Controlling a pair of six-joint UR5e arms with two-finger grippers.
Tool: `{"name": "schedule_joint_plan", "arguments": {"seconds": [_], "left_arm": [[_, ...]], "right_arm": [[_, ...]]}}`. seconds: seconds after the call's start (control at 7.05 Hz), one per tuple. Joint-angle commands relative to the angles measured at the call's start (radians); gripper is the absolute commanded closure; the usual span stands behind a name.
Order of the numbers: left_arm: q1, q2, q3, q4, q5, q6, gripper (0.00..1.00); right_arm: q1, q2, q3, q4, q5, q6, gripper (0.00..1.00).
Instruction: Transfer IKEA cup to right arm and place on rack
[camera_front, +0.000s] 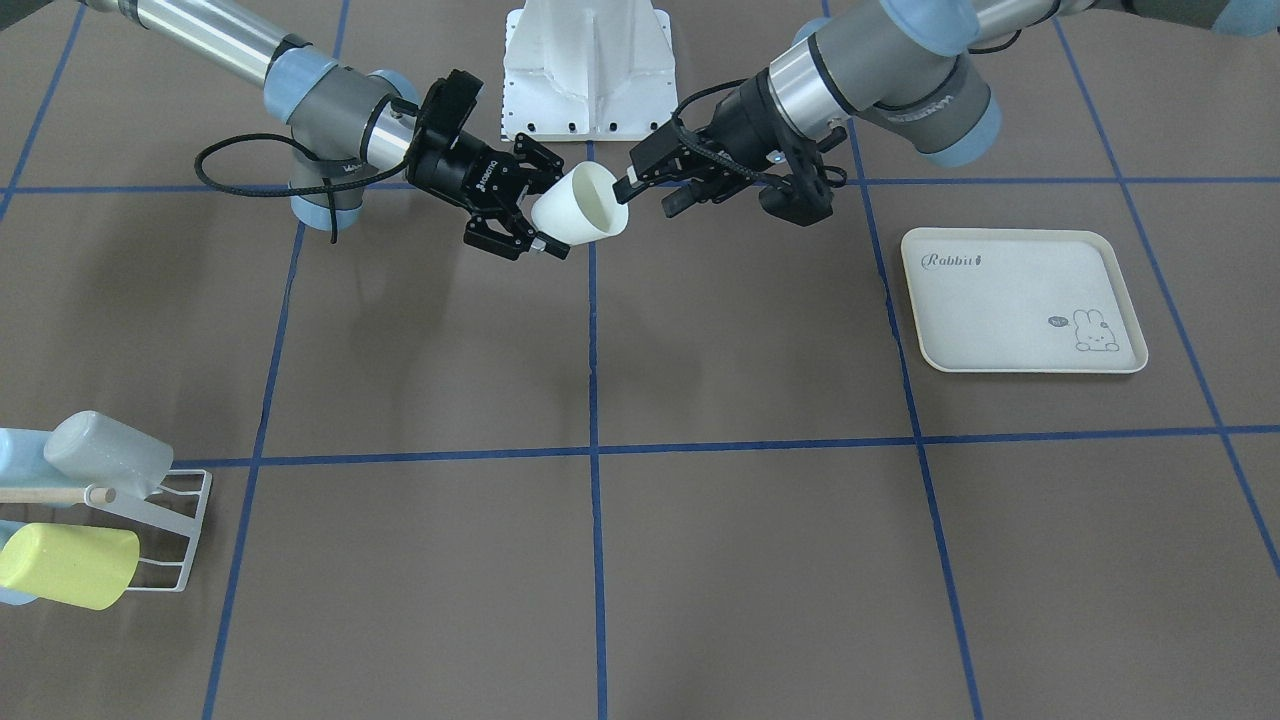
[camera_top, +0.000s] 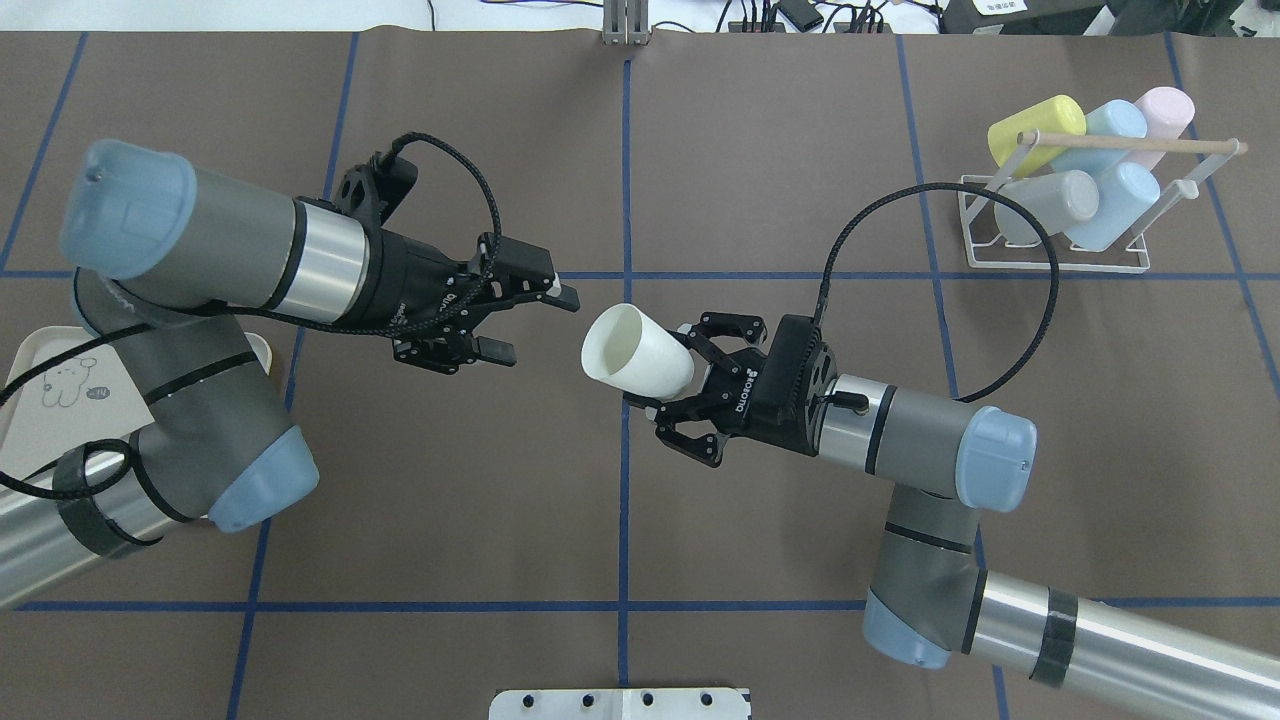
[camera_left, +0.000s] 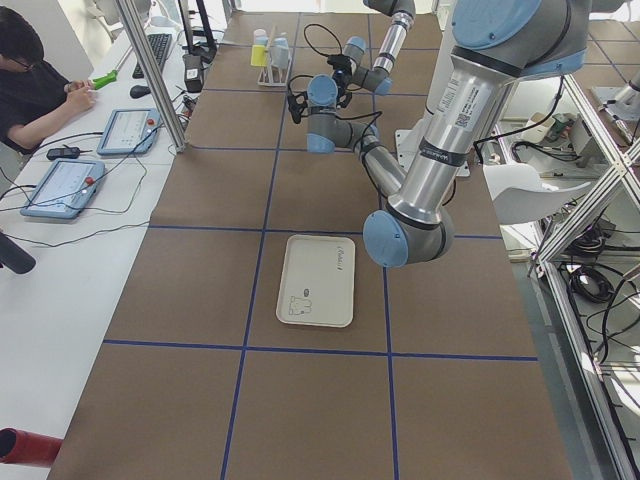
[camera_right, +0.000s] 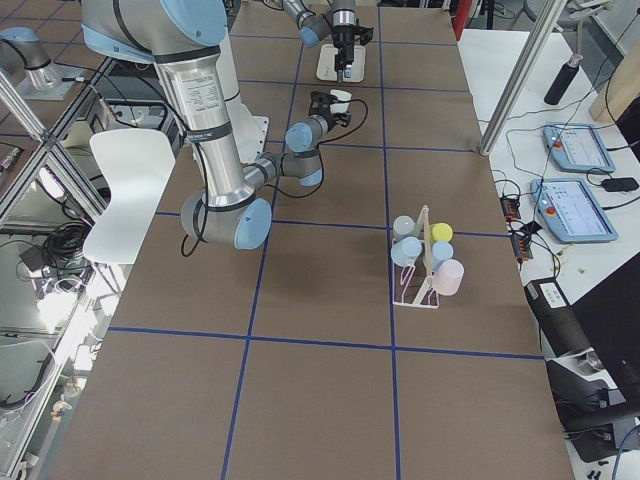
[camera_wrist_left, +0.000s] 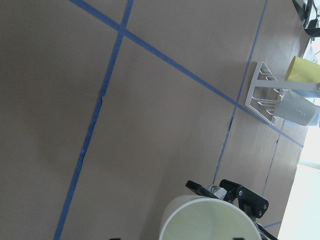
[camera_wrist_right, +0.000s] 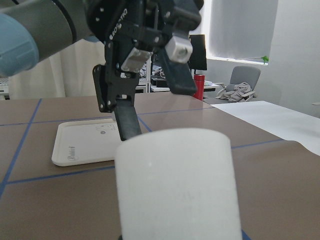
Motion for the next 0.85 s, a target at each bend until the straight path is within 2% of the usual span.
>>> {"name": "schedule_joint_plan", "arguments": {"seconds": [0.0, 0.14, 0.28, 0.43, 0.57, 0.71], "left_arm": [[-0.066, 0.051, -0.098, 0.222, -0.041, 0.213, 0.0], [-0.108, 0.06, -0.196, 0.471, -0.032, 0.409, 0.0], [-0.14, 0.06, -0.28, 0.694, -0.027, 0.563, 0.0], [-0.187, 0.075, -0.324, 0.833, -0.024, 0.713, 0.0], [-0.214, 0.13, -0.353, 0.893, 0.026, 0.847, 0.0], [-0.237, 0.22, -0.37, 0.903, 0.076, 0.983, 0.0]], "right_arm": [[0.121, -0.069, 0.21, -0.425, 0.127, -0.119, 0.52], [0.161, -0.1, 0.372, -0.744, 0.132, -0.24, 0.52], [0.178, -0.093, 0.474, -1.022, 0.116, -0.393, 0.52], [0.21, -0.085, 0.538, -1.216, 0.094, -0.517, 0.52], [0.248, -0.089, 0.57, -1.309, 0.071, -0.64, 0.51], [0.302, -0.105, 0.602, -1.415, 0.048, -0.813, 0.51]]}}
